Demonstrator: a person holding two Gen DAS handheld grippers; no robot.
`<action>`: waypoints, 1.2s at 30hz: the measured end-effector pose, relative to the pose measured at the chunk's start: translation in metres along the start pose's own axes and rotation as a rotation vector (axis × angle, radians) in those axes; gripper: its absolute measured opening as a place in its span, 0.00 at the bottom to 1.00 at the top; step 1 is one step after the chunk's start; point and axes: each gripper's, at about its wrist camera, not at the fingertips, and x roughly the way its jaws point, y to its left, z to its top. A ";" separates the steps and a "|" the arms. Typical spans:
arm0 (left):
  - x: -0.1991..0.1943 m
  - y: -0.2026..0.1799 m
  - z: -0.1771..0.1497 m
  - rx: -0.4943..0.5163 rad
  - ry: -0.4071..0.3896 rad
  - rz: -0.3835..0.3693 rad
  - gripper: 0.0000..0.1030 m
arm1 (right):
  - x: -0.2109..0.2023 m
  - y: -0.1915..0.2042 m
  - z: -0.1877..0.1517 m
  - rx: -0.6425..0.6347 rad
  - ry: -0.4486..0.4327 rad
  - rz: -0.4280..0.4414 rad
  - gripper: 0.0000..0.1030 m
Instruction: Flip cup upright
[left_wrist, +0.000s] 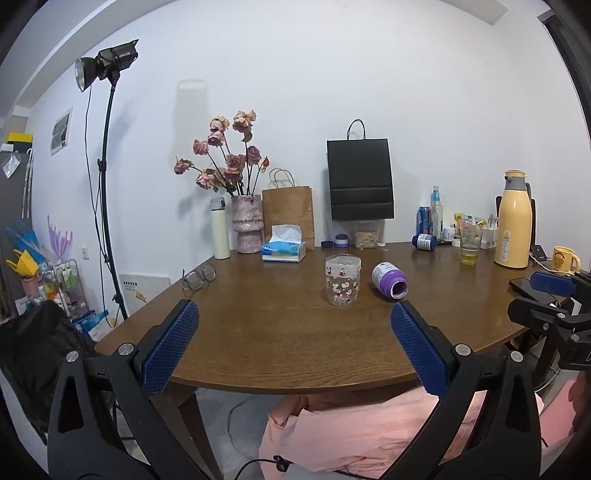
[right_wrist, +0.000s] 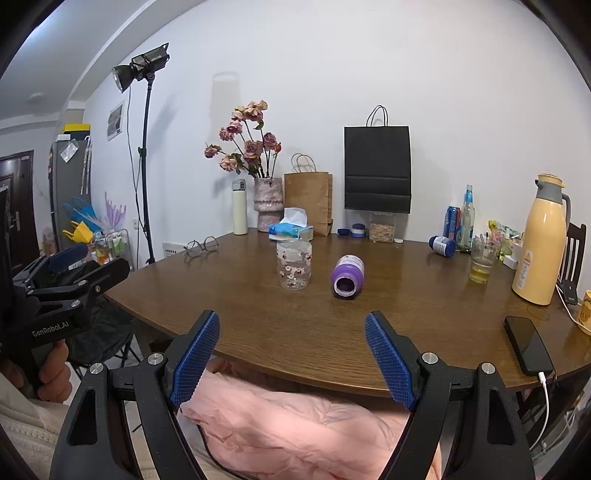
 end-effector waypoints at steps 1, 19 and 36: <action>0.000 0.000 0.000 0.001 -0.001 -0.002 1.00 | 0.000 0.000 0.001 -0.001 0.000 0.001 0.83; -0.003 0.000 0.001 0.002 -0.009 0.001 1.00 | 0.001 0.000 0.002 -0.006 0.005 0.007 0.83; -0.004 0.002 0.001 0.002 -0.010 -0.005 1.00 | 0.004 -0.001 0.001 -0.007 0.017 0.011 0.83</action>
